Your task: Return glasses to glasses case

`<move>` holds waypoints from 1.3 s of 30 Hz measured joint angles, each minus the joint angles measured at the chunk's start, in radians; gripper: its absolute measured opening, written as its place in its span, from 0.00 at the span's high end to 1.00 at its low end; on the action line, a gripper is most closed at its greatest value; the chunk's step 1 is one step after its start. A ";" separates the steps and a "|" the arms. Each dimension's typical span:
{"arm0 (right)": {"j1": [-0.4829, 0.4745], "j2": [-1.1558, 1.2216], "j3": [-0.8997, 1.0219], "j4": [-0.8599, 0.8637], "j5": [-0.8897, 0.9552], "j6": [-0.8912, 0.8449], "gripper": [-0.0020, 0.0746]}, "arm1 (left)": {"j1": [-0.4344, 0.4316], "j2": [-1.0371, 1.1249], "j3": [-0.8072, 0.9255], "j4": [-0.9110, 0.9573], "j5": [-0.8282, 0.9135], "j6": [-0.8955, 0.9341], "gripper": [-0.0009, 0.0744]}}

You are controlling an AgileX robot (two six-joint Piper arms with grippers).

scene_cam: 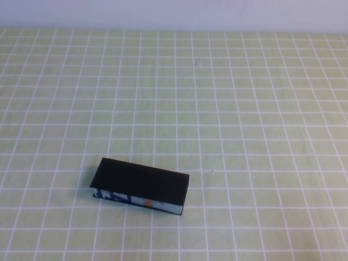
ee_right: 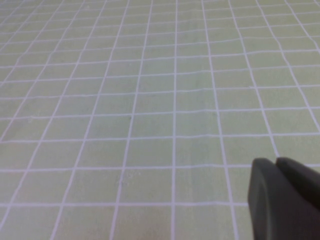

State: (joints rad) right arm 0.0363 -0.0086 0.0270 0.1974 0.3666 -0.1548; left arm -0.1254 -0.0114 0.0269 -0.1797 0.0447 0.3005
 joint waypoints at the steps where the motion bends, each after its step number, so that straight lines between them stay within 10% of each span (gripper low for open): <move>1: 0.000 0.000 0.000 0.000 0.000 0.000 0.99 | 0.014 0.000 0.000 0.074 0.033 -0.090 0.99; 13: 0.000 0.000 0.000 0.001 0.000 0.000 0.99 | 0.045 0.000 0.000 0.203 0.330 -0.260 0.99; 39: 0.000 0.000 0.000 0.001 0.000 0.000 0.99 | 0.045 0.000 0.000 0.206 0.342 -0.264 0.99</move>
State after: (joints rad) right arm 0.0363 -0.0086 0.0270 0.1980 0.3666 -0.1548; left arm -0.0808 -0.0114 0.0269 0.0259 0.3867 0.0364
